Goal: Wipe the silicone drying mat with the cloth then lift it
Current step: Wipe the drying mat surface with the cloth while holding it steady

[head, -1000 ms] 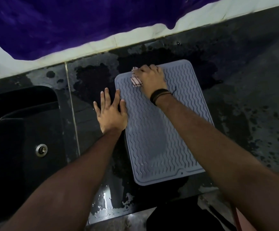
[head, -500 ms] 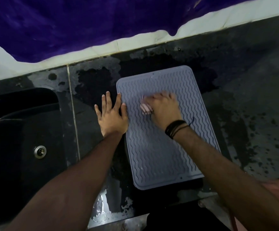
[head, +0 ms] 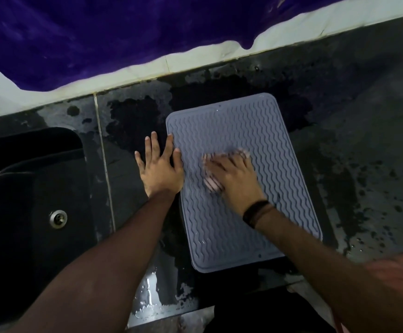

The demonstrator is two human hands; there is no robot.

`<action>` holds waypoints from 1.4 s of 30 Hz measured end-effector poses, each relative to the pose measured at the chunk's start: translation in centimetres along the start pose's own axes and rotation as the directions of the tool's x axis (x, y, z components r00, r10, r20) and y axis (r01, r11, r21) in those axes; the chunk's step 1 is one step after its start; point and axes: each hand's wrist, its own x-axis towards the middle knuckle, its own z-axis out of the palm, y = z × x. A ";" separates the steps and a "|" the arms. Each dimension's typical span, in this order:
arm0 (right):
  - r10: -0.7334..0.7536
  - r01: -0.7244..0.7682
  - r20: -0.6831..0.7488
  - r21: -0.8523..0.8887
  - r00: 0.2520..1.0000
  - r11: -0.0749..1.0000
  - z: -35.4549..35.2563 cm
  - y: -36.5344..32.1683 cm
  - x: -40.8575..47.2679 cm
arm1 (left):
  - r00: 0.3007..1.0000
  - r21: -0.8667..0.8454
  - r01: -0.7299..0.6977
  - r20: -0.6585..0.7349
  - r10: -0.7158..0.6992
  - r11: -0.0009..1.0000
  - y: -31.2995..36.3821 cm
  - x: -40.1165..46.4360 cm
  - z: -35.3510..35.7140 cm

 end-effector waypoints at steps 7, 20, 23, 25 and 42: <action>-0.014 0.017 -0.042 0.075 0.999 0.997 -2.3 1.1 -0.5 | 1.000 -0.006 -0.012 -0.006 0.012 1.000 -0.2 0.2 0.2; 0.186 -0.198 -0.085 -0.166 0.979 0.966 -1.5 6.2 11.6 | 0.999 -0.018 -0.011 -0.032 0.010 1.000 -0.2 0.3 0.4; 0.309 -0.317 -0.075 -0.139 0.948 0.938 -1.6 7.4 11.1 | 1.000 -0.006 -0.015 -0.027 0.015 1.000 -0.3 0.2 0.5; 0.340 -0.346 -0.064 -0.110 0.938 0.932 -1.6 6.1 11.8 | 1.000 -0.008 -0.011 -0.021 0.011 1.000 -0.3 0.3 0.4; -0.053 0.052 0.010 0.082 0.999 0.995 0.3 -0.3 -5.1 | 1.000 0.015 0.002 -0.028 -0.001 1.000 0.1 0.2 0.1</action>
